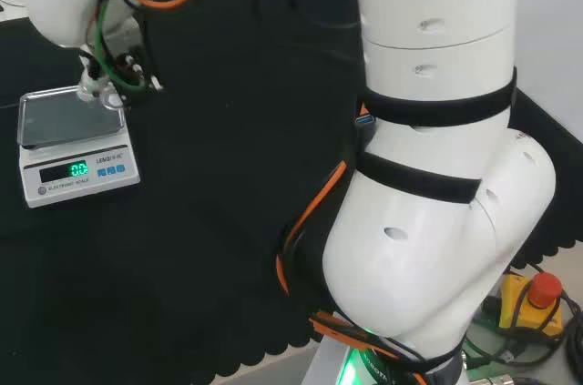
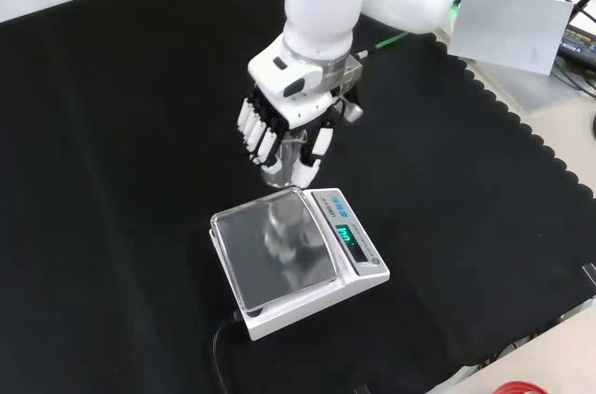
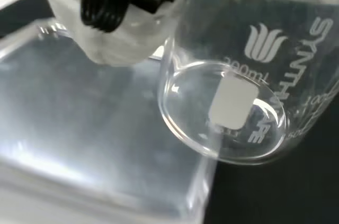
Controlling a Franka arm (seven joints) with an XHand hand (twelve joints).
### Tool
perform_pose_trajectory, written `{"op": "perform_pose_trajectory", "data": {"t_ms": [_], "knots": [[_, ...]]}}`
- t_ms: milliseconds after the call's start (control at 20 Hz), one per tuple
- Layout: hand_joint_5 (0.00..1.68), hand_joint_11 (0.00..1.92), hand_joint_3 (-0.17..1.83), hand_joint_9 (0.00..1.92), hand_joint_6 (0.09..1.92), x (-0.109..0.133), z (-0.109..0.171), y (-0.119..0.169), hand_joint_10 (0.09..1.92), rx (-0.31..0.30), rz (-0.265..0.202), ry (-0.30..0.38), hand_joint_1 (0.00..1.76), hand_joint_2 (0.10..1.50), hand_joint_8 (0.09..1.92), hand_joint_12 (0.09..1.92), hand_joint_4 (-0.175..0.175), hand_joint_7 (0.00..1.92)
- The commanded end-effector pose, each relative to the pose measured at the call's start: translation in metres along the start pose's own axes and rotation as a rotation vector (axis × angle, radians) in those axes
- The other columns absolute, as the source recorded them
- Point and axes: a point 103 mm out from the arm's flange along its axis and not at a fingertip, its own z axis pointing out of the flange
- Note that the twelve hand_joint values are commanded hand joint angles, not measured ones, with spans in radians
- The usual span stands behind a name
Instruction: Put the beaker on the electronic balance.
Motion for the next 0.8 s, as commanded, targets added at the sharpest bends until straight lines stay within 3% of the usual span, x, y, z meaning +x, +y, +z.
{"op": "perform_pose_trajectory", "data": {"t_ms": [50,250,450,800], "knots": [[1.18,1.35,0.75,1.33,0.79,0.049,0.01,0.078,0.65,0.009,-0.166,-0.033,1.28,0.64,0.91,0.85,0.013,1.22],[1.18,1.35,0.75,1.33,0.79,0.074,0.038,0.107,0.65,0.055,-0.215,-0.032,1.28,0.64,0.91,0.85,0.009,1.22],[1.18,1.35,0.76,1.33,0.79,0.095,0.068,0.107,0.65,0.107,-0.255,-0.021,1.28,0.64,0.91,0.85,0.005,1.22],[1.18,1.35,0.76,1.33,0.78,0.096,0.08,0.087,0.66,0.132,-0.24,-0.007,1.28,0.64,0.91,0.85,0.004,1.22]]}}
